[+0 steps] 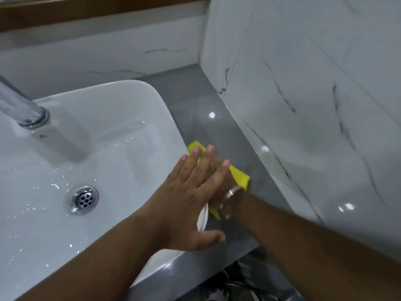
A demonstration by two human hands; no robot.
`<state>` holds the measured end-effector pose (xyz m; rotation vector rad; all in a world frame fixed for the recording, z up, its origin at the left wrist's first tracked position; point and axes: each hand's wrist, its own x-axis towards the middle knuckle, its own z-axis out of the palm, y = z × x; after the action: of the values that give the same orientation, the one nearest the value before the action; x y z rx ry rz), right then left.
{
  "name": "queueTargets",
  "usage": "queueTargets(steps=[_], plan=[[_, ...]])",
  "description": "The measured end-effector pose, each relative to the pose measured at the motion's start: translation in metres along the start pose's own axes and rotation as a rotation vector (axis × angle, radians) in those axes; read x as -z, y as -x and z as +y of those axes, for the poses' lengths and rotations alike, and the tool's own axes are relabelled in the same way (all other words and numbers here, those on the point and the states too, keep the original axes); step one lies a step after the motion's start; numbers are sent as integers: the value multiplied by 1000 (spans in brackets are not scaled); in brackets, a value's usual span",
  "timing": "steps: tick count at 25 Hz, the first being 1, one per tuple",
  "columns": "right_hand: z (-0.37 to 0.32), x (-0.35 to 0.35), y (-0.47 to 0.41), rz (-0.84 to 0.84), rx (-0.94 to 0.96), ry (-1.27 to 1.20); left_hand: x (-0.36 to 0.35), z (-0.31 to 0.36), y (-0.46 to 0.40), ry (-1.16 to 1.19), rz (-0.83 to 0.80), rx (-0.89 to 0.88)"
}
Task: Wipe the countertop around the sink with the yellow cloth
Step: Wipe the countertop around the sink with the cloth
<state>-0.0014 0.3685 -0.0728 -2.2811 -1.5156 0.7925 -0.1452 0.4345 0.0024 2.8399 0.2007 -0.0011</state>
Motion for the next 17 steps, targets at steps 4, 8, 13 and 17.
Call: queueTargets(steps=[4, 8, 13, 17], plan=[[73, -16, 76, 78, 150, 447, 1, 3, 5, -6, 4, 14], [86, -8, 7, 51, -203, 511, -1, 6, 7, 6, 17, 37], [44, -68, 70, 59, 130, 479, 1, 5, 7, -4, -11, 16], [87, -26, 106, 243, -86, 479, 2, 5, 6, 3, -17, 25]])
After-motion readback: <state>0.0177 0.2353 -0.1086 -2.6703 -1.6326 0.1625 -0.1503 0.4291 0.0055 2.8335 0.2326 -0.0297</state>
